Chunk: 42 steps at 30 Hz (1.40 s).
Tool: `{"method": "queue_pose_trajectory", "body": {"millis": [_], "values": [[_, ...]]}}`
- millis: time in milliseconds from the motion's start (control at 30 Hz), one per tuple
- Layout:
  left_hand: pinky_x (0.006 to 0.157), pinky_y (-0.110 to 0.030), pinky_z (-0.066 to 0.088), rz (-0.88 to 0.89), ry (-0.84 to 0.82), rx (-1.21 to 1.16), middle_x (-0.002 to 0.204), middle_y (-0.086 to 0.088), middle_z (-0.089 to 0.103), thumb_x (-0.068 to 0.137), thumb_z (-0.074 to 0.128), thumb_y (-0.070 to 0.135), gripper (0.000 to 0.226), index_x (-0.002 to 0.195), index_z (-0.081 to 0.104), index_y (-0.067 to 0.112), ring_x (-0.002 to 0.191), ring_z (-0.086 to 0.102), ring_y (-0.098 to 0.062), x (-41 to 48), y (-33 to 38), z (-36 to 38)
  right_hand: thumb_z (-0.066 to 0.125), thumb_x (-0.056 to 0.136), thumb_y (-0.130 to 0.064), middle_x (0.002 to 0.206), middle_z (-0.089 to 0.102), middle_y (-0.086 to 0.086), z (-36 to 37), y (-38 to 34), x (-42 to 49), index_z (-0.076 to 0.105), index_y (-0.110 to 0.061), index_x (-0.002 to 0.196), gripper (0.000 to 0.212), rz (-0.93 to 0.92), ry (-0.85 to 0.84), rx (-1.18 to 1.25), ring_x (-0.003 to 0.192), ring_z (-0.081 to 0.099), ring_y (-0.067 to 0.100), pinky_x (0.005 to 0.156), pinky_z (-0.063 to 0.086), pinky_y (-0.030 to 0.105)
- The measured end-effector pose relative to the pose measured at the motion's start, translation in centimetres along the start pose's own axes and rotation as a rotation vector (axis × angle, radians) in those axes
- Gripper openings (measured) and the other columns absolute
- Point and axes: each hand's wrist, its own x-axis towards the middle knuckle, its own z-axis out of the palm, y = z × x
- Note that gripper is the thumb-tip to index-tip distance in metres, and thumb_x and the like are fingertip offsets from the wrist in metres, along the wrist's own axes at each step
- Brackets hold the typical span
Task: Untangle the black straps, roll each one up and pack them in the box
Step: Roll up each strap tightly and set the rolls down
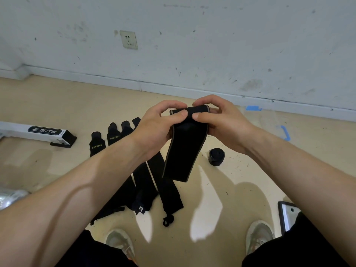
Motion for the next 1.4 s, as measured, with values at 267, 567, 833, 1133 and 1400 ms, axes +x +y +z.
{"method": "queue_pose_trajectory", "body": {"millis": [267, 567, 833, 1133, 1400], "values": [[0.086, -0.038, 0.058, 0.067, 0.036, 0.047, 0.101, -0.016, 0.075, 0.093, 0.071, 0.002, 0.027, 0.115, 0.068, 0.017, 0.090, 0.073, -0.030, 0.2, -0.4, -0.2, 0.057, 0.103, -0.033, 0.100, 0.073, 0.008, 0.2, 0.1, -0.2, 0.064, -0.012, 0.119, 0.028, 0.096, -0.006, -0.110, 0.088, 0.073, 0.024, 0.075, 0.058, 0.036], [0.097, -0.042, 0.056, -0.083, 0.007, 0.029, 0.127, -0.017, 0.070, 0.100, 0.062, 0.027, 0.040, 0.134, 0.057, 0.008, 0.118, 0.068, -0.033, 0.6, -1.1, 0.9, 0.051, 0.105, -0.009, 0.107, 0.064, 0.017, 1.2, 0.6, -0.2, 0.060, -0.012, 0.121, 0.018, 0.034, 0.034, 0.071, 0.089, 0.067, 0.027, 0.076, 0.058, 0.036], [0.100, -0.052, 0.057, -0.014, 0.056, 0.106, 0.120, -0.011, 0.068, 0.101, 0.064, 0.034, 0.028, 0.124, 0.057, 0.019, 0.111, 0.070, -0.029, 0.6, -1.4, 1.0, 0.054, 0.101, -0.002, 0.097, 0.063, 0.012, 1.1, 0.8, -0.5, 0.058, -0.014, 0.119, 0.022, -0.072, 0.053, -0.019, 0.078, 0.063, 0.023, 0.069, 0.053, 0.031], [0.085, -0.041, 0.063, 0.042, 0.023, 0.111, 0.105, -0.010, 0.069, 0.100, 0.065, 0.016, 0.026, 0.124, 0.056, 0.019, 0.096, 0.073, -0.028, 0.3, -1.0, 0.3, 0.054, 0.104, -0.037, 0.093, 0.068, -0.005, 1.5, 0.4, -0.7, 0.061, -0.020, 0.118, 0.024, 0.022, 0.005, -0.016, 0.080, 0.069, 0.013, 0.069, 0.057, 0.031], [0.099, -0.049, 0.058, -0.026, 0.018, 0.107, 0.111, -0.013, 0.074, 0.092, 0.077, 0.022, 0.043, 0.130, 0.058, 0.018, 0.106, 0.073, -0.030, 0.6, -1.5, 0.1, 0.061, 0.101, -0.019, 0.085, 0.066, 0.006, 1.1, 0.6, -0.6, 0.061, -0.018, 0.115, 0.013, -0.111, 0.041, -0.136, 0.077, 0.065, 0.018, 0.071, 0.056, 0.032]]}}
